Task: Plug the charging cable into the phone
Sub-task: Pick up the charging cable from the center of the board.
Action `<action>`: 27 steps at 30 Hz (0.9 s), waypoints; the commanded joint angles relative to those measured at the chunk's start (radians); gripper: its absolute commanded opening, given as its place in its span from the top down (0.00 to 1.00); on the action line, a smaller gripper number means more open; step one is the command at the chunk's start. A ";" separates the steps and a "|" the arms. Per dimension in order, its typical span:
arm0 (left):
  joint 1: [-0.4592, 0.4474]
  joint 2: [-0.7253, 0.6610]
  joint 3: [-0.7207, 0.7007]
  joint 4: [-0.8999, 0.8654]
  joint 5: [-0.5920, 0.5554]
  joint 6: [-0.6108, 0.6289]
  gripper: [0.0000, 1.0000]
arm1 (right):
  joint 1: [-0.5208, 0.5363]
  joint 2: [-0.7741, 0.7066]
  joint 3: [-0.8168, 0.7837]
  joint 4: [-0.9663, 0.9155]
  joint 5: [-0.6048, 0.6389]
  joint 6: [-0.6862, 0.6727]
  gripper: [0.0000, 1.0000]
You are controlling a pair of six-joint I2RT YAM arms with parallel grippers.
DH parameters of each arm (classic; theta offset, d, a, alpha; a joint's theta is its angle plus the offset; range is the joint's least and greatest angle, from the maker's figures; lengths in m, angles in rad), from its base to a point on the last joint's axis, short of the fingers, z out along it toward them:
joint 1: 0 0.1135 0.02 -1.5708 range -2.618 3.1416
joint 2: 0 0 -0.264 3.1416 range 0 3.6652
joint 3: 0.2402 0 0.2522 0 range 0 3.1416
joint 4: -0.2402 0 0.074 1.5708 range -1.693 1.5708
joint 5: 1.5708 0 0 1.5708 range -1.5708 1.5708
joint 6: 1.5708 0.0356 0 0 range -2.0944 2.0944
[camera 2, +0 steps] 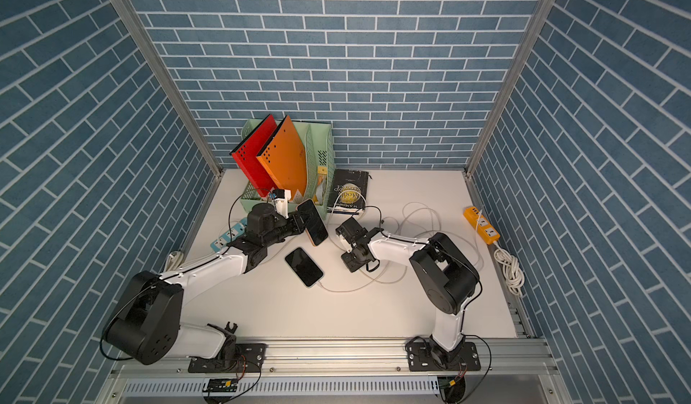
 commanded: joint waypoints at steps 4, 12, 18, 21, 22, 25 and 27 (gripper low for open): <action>0.014 -0.007 -0.002 0.060 0.017 0.012 1.00 | 0.005 0.053 -0.019 -0.092 0.050 0.020 1.00; 0.014 -0.006 -0.004 0.060 0.016 0.013 1.00 | 0.047 -0.037 0.001 -0.070 0.222 -0.004 1.00; 0.016 -0.005 -0.004 0.061 0.015 0.010 1.00 | 0.102 -0.079 -0.004 -0.063 0.338 -0.045 1.00; 0.016 -0.004 -0.004 0.061 0.016 0.011 1.00 | 0.145 -0.107 -0.017 -0.040 0.350 -0.080 1.00; 0.015 -0.007 -0.005 0.060 0.014 0.010 1.00 | 0.146 -0.111 -0.017 -0.036 0.339 -0.080 1.00; 0.015 -0.012 -0.007 0.057 0.009 0.013 1.00 | 0.147 -0.125 -0.029 -0.011 0.273 -0.085 1.00; 0.016 -0.017 -0.009 0.054 0.005 0.012 1.00 | 0.148 -0.139 -0.047 0.017 0.202 -0.092 1.00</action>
